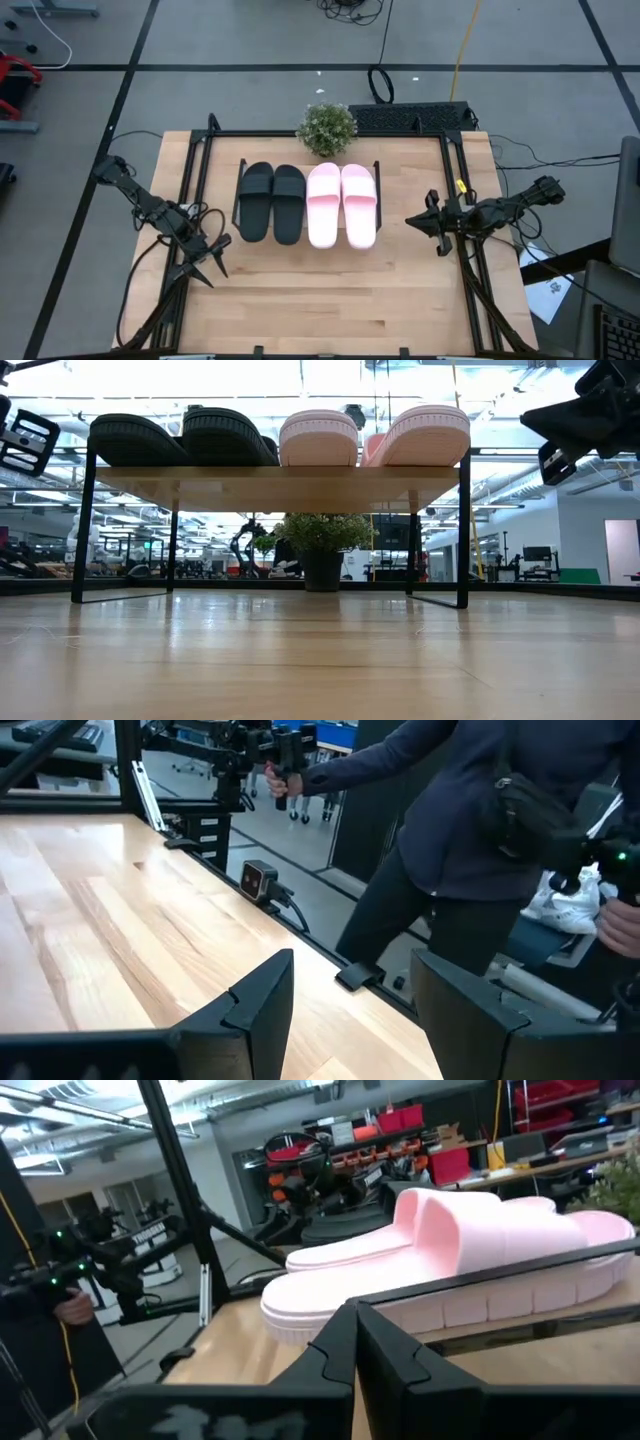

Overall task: Pick and place slides into the shelf
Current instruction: Return to Home Position

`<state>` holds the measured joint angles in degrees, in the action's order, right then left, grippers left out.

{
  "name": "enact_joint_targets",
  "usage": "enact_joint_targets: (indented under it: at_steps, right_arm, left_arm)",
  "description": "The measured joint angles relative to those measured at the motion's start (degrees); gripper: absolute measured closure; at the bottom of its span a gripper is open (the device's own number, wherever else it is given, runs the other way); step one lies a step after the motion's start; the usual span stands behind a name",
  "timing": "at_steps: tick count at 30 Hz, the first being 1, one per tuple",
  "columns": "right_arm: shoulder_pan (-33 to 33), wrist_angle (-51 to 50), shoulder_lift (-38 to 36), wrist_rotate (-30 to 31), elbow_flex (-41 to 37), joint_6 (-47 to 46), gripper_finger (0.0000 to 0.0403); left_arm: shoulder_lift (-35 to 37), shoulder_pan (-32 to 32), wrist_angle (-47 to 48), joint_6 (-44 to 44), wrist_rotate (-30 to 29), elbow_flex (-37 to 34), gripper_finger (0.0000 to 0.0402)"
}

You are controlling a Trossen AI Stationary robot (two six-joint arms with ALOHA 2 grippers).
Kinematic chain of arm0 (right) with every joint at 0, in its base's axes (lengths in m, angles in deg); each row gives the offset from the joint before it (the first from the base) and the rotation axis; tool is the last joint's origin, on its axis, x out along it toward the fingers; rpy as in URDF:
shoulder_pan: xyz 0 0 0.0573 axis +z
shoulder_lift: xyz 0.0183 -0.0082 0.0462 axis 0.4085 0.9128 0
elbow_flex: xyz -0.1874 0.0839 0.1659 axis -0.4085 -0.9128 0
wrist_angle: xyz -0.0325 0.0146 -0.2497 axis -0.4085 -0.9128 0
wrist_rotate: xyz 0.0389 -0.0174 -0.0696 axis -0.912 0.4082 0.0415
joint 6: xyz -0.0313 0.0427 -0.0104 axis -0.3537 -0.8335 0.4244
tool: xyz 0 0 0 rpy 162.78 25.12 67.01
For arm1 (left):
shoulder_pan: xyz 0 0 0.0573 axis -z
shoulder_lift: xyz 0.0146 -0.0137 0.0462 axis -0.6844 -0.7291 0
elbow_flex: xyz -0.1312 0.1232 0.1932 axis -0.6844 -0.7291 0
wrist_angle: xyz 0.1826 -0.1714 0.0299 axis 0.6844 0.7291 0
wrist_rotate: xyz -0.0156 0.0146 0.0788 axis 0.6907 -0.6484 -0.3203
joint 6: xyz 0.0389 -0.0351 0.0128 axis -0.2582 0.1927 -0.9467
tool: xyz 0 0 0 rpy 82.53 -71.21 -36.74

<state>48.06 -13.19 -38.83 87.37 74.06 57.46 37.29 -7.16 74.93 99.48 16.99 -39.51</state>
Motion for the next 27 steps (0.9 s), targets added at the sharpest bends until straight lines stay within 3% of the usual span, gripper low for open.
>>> enact_joint_targets:
  at_steps: [12,27]
  right_arm:
    - [0.0,-0.1,0.0,0.0,-0.1,5.5,0.0403]
    - [0.0,-0.1,0.0,-0.1,-0.2,5.5,0.0403]
  left_arm:
    - [0.0,0.0,0.2,9.0,-5.4,0.0,0.0204]
    - [0.0,0.0,0.2,9.2,-6.0,0.0,0.0204]
